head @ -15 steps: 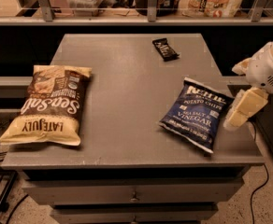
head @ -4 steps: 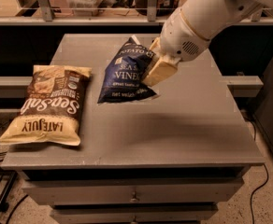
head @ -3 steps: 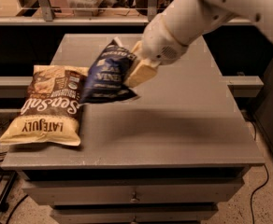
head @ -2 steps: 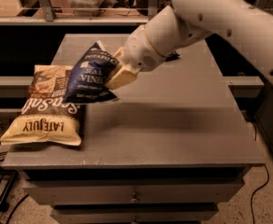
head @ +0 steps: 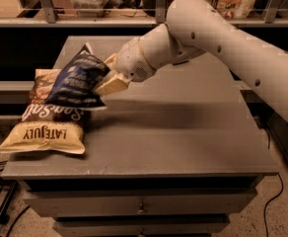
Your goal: Move blue chip bag near brown chip bag
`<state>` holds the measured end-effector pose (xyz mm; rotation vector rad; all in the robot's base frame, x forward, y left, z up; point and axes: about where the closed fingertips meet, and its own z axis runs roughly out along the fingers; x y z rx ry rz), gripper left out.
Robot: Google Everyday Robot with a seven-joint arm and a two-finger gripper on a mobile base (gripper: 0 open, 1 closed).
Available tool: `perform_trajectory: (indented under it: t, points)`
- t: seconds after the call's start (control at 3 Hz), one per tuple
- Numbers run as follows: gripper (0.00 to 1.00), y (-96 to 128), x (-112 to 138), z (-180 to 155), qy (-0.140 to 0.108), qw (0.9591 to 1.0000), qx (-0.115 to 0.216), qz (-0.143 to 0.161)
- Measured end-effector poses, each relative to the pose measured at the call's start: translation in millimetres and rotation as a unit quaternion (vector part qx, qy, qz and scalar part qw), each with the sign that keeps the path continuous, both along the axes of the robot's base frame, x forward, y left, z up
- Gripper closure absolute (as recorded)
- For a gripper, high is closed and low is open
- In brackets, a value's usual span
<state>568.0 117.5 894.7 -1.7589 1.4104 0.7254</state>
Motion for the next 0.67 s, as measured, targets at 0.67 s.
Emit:
perform_trajectory:
  t: [0.67]
  points:
    - [0.00,3.2,-1.4,-0.7,0.001,1.0000,0.000,0.003]
